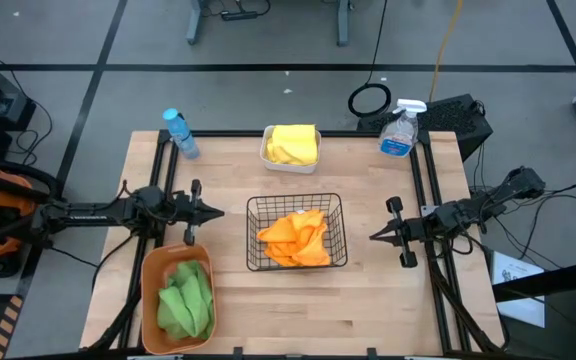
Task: Sort microfiber towel by color & place in baskets
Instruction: Return to Home Position
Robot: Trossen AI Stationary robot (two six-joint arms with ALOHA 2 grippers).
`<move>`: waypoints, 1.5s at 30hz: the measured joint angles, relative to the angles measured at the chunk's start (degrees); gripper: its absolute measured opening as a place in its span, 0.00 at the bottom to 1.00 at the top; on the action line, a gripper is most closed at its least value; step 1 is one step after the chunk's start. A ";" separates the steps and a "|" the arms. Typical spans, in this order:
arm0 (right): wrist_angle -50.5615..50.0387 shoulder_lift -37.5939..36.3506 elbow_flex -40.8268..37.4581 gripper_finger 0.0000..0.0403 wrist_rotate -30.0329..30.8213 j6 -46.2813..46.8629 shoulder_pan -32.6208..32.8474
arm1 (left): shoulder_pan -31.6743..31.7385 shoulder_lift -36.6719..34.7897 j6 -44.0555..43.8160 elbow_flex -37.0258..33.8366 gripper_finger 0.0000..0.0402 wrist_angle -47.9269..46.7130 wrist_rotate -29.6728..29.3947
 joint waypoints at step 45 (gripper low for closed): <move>-5.71 -13.18 0.04 0.00 -13.80 -4.19 -15.80 | -6.18 -6.07 0.92 -0.09 0.00 -4.79 -12.76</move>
